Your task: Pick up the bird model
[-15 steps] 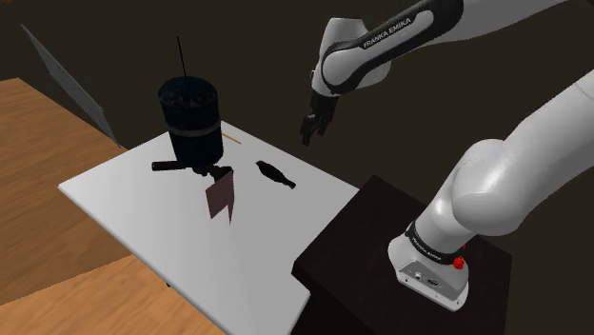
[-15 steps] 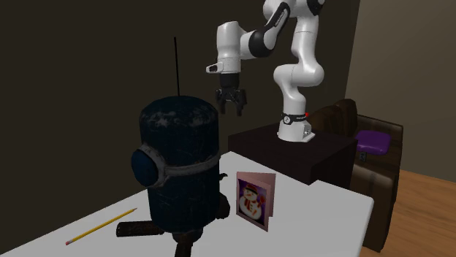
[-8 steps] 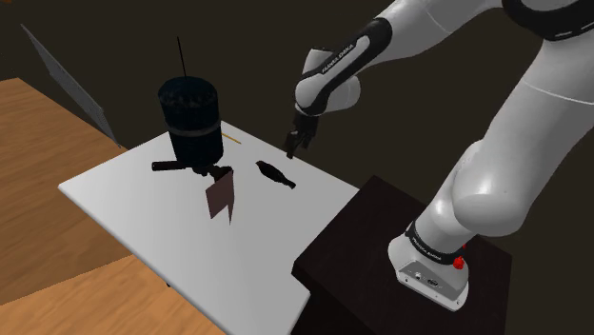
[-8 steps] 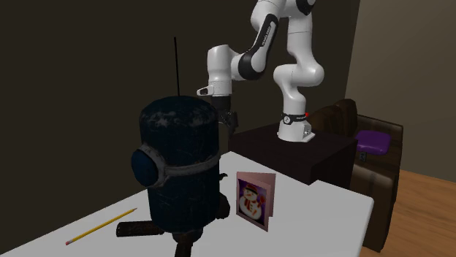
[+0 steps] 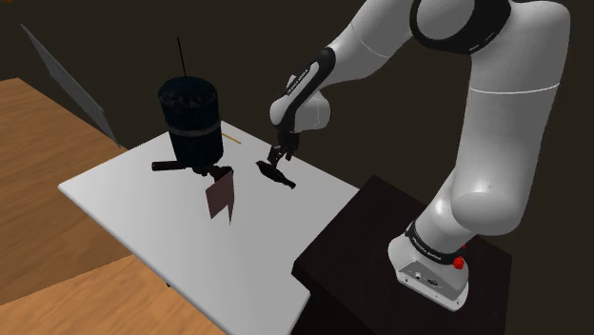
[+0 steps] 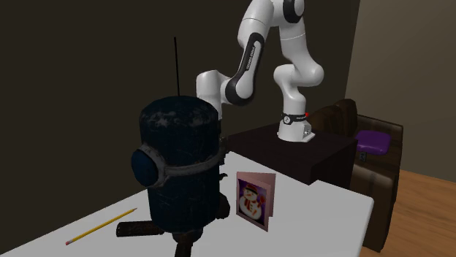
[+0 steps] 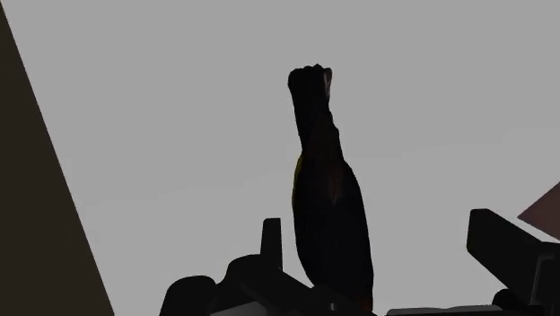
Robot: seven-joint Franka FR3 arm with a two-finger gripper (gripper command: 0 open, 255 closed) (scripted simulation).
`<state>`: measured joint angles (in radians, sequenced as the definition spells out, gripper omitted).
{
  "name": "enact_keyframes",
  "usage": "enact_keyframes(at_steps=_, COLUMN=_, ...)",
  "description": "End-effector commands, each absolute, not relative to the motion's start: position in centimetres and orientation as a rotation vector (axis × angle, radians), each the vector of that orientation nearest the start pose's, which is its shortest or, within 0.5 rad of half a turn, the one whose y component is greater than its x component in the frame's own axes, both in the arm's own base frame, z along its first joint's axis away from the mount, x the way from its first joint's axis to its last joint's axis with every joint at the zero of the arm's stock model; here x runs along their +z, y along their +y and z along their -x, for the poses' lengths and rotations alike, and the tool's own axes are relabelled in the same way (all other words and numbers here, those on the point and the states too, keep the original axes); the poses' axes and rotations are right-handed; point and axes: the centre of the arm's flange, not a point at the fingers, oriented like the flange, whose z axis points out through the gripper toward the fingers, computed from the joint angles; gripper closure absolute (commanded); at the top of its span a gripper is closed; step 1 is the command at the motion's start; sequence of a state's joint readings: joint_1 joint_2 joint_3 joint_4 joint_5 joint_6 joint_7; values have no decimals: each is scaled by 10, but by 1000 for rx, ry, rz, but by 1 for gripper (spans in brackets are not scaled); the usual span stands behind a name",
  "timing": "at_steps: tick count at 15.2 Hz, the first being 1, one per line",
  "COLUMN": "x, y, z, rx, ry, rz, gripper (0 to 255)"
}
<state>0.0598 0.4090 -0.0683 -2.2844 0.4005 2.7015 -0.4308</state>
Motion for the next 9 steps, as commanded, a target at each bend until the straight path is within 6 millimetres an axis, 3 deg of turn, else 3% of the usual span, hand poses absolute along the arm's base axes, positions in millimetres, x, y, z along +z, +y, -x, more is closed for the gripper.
enact_keyframes(at_steps=1, x=151, y=-22, z=-542, rx=-73, ry=-98, rz=2991, gripper=0)
enact_keyframes(at_steps=9, x=108, y=-21, z=-545, rx=-74, ry=-98, rz=2988, gripper=0)
